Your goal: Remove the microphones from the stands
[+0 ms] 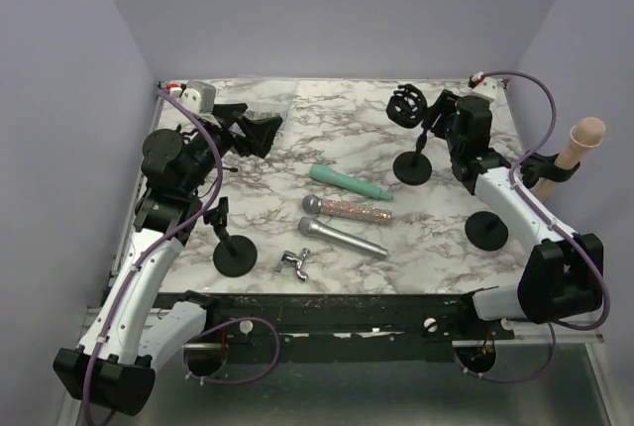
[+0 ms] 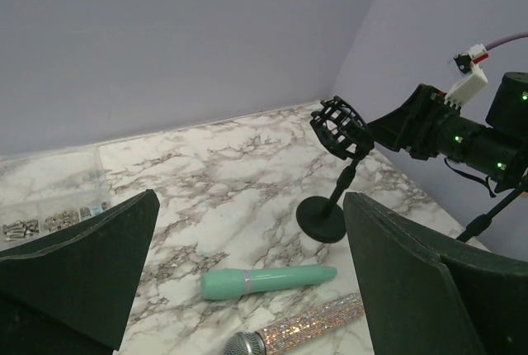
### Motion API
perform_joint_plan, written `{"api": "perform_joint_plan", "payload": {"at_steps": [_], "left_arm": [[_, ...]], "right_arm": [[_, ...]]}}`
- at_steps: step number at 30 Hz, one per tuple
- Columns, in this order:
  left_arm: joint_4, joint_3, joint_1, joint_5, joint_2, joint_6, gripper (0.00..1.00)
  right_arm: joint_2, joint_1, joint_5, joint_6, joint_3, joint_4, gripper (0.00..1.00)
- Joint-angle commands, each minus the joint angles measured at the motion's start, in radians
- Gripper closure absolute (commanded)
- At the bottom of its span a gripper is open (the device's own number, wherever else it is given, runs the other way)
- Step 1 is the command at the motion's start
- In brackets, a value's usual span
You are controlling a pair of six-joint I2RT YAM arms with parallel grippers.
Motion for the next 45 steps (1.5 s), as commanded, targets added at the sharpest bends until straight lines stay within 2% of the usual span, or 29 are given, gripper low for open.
{"api": "perform_joint_plan", "payload": {"at_steps": [1, 9, 20, 28, 34, 39, 45], "left_arm": [[0.019, -0.008, -0.009, 0.005, -0.015, 0.005, 0.02], [0.011, -0.001, -0.012, 0.006, -0.013, 0.005, 0.02], [0.032, -0.010, -0.015, 0.024, -0.021, 0.000, 0.02], [0.025, -0.010, -0.015, 0.006, -0.023, 0.011, 0.02], [0.018, -0.002, -0.015, 0.009, -0.018, 0.010, 0.02], [0.018, -0.002, -0.015, 0.009, -0.022, 0.008, 0.02], [0.021, -0.003, -0.016, 0.012, -0.018, 0.003, 0.02]], "right_arm": [[0.076, 0.000, -0.023, -0.027, -0.054, -0.224, 0.38], [0.070, 0.000, -0.023, -0.027, -0.028, -0.236, 0.38], [0.087, 0.000, -0.034, -0.013, -0.095, -0.209, 0.39], [0.075, 0.000, -0.042, -0.024, -0.011, -0.231, 0.38], [0.041, 0.000, -0.027, -0.058, 0.017, -0.244, 0.32], [-0.015, 0.000, -0.019, -0.100, 0.016, -0.238, 0.23], [-0.060, 0.000, -0.058, -0.099, 0.009, -0.229, 0.20]]}}
